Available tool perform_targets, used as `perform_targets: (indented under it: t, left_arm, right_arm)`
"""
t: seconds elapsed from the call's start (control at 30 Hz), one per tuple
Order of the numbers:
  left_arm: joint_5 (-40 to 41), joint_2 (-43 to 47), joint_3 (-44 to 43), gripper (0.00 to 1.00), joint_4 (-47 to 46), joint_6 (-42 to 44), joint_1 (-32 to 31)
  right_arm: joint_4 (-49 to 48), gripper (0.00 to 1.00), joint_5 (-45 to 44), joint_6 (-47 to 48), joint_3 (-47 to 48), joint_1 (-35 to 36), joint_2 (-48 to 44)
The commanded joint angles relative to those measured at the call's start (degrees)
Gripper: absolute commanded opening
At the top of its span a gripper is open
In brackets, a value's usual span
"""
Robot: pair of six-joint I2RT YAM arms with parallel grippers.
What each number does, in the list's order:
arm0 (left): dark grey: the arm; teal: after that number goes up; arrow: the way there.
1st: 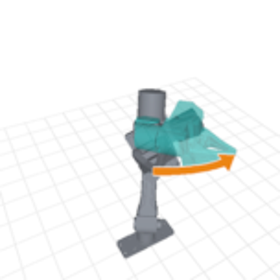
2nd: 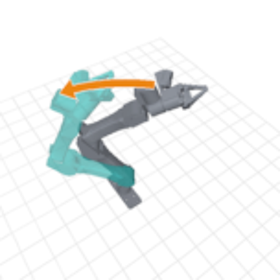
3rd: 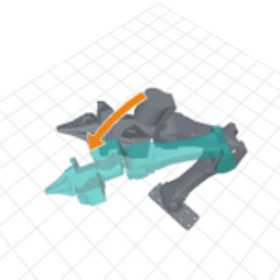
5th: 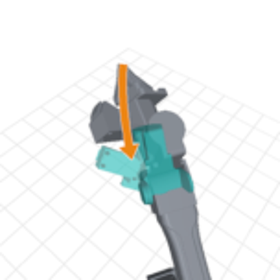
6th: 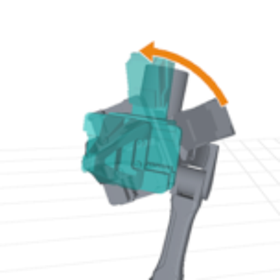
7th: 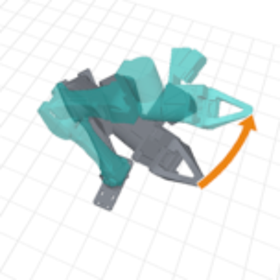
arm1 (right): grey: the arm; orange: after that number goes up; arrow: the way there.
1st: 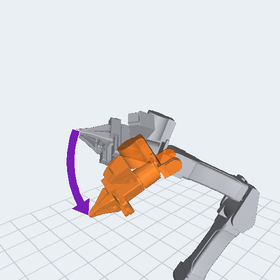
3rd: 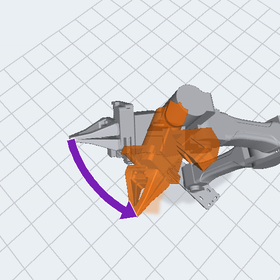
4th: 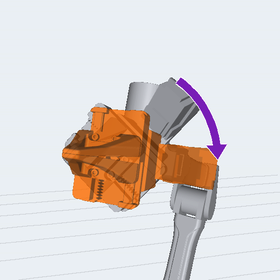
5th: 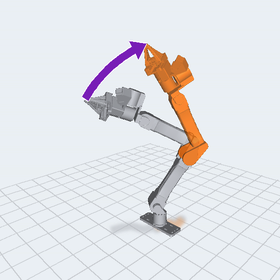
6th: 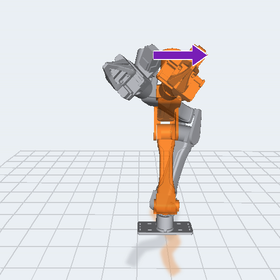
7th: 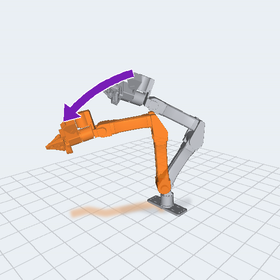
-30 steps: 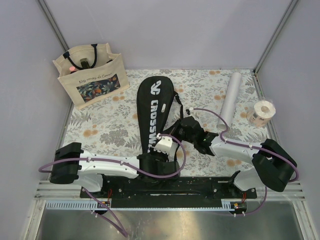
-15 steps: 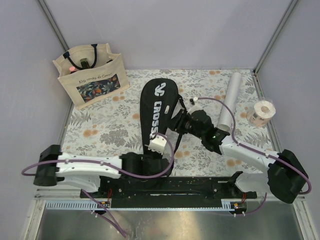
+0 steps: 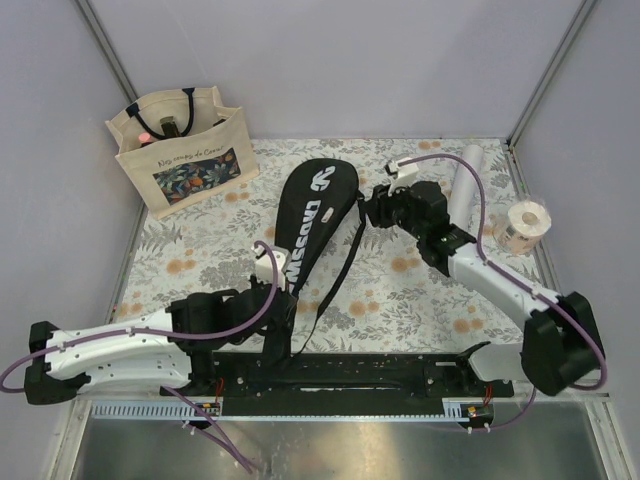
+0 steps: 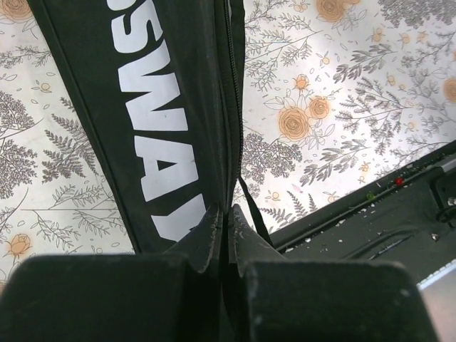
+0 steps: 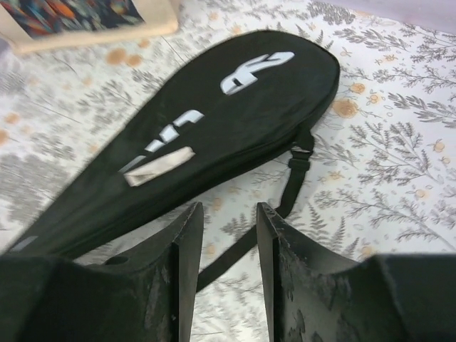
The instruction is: Pack up the badminton gear
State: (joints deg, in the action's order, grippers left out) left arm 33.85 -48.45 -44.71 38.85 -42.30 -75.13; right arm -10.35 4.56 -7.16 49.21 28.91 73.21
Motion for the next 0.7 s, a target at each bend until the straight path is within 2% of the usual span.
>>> perform_targets:
  t: [0.0,0.17,0.4,0.67]
  left_arm:
    - [-3.5,4.4,-1.9,0.0,-1.1,0.9,1.7]
    - [-4.8,5.3,-3.7,0.0,0.0,0.8,2.3]
    - [-4.1,5.3,-5.9,0.0,2.2,0.6,2.7]
    - [-4.8,7.7,-7.4,0.0,2.5,0.0,3.0]
  right_arm:
    - [-0.8,0.44,9.0,13.6,5.4,-2.3,9.1]
    - [-7.7,0.43,14.2,17.2,7.4,-2.4,18.5]
    - [-10.8,0.37,11.0,10.3,10.4,-2.4,27.5]
    - [2.5,0.41,3.3,11.4,22.2,-3.4,34.0]
